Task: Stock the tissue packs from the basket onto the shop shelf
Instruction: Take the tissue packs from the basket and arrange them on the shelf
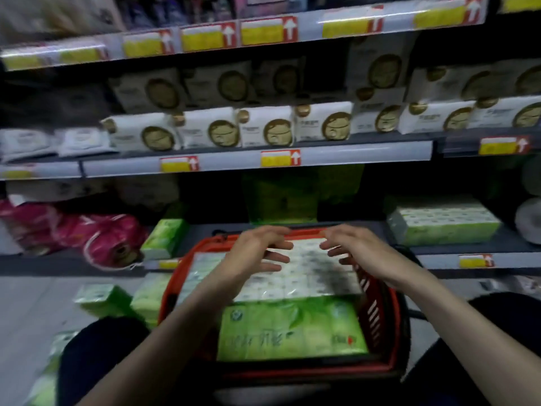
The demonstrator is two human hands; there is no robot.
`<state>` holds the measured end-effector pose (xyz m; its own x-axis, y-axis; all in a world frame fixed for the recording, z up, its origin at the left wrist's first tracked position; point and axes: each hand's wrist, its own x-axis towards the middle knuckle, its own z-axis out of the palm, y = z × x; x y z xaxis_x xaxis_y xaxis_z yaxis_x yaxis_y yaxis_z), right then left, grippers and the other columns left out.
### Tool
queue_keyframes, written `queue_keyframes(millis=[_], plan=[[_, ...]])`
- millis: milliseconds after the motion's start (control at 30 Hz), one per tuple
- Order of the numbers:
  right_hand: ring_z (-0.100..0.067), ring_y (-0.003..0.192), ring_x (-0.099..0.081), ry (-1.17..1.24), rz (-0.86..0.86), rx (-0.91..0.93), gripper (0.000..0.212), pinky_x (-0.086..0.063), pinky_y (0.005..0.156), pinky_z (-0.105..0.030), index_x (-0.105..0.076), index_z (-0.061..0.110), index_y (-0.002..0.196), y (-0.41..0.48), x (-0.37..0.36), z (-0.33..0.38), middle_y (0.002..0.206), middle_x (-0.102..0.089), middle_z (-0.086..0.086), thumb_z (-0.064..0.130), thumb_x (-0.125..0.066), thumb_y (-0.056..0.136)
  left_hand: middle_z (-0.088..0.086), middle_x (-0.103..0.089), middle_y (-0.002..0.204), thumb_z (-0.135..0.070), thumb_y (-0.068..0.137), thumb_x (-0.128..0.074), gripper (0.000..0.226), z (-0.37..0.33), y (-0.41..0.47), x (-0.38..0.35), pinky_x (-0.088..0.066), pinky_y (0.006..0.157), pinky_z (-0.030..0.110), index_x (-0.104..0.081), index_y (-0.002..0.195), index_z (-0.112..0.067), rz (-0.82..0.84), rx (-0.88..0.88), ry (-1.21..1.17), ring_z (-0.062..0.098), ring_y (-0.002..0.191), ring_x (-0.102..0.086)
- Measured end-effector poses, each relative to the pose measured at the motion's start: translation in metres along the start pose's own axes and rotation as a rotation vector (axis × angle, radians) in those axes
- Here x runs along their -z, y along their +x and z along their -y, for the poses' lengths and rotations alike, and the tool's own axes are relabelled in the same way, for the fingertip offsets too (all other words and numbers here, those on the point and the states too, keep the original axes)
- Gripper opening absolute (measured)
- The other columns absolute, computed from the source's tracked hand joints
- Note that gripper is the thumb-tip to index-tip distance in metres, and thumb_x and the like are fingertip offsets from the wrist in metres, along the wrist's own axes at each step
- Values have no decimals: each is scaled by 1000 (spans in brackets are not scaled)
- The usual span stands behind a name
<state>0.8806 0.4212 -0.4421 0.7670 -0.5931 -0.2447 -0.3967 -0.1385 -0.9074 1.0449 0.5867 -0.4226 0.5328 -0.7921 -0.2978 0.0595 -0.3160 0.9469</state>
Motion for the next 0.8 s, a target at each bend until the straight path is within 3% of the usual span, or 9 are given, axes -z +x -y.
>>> queue_keyframes(millis=[100,200,267,367,500,600,700,733,800], plan=[[-16,117,-66,-233,44,81,29,-51,105,-42,-70,34,117,-4,-38,9,125,-73,7,54,-59,100,5,-79,105,-16,100,-56,24,34,-23,30,-57,87,40,-73,116,-20,-131,-24,39,36,101,-74],[-18,124,-61,-349,69,97,39,-46,104,-37,-65,28,136,0,-59,5,134,-67,4,48,-59,104,3,-79,100,-21,97,-61,20,75,-30,42,-56,77,35,-75,110,-27,-252,-87,93,33,99,-73],[-17,123,-61,-356,77,56,39,-46,99,-33,-65,27,137,3,-59,-9,133,-66,5,47,-59,104,8,-77,97,-22,98,-63,19,95,-32,48,-58,70,31,-74,112,-28,-274,-94,159,30,94,-73],[-16,119,-65,-379,48,50,30,-50,99,-34,-71,28,126,11,-52,-31,125,-71,8,45,-62,104,10,-75,95,-20,97,-67,27,106,-30,59,-59,64,24,-69,124,-24,-158,-128,356,19,83,-72],[-12,90,-73,-449,26,69,20,-56,82,-33,-73,34,108,12,-48,-34,100,-77,7,49,-63,102,1,-69,117,-29,88,-80,48,100,-22,69,-59,81,24,-64,133,-19,11,-114,744,12,103,-68],[-19,75,-71,-650,75,-38,37,-54,68,-35,-72,25,86,3,-45,-28,82,-73,2,58,-61,99,-8,-58,97,-40,82,-81,44,99,-24,70,-51,80,27,-69,121,-23,-6,-186,992,10,92,-58],[-26,92,-65,-998,138,-253,55,-54,79,-37,-62,20,82,-5,-38,-25,101,-68,-3,71,-50,98,-13,-56,92,-51,81,-75,37,98,-34,71,-49,92,35,-67,113,-33,-32,-194,1089,13,102,-56],[-29,101,-64,-1045,154,-310,59,-54,84,-38,-64,17,91,-6,-36,-25,115,-68,-8,73,-47,98,-11,-60,98,-55,82,-73,42,99,-37,70,-44,98,37,-65,117,-34,-26,-158,1151,14,108,-53],[-34,122,-62,-1070,179,-389,69,-52,94,-38,-63,13,128,-7,-33,-27,140,-61,-13,73,-45,99,-3,-63,121,-64,80,-70,58,103,-42,67,-35,108,43,-56,129,-35,10,-89,1269,21,126,-45]])
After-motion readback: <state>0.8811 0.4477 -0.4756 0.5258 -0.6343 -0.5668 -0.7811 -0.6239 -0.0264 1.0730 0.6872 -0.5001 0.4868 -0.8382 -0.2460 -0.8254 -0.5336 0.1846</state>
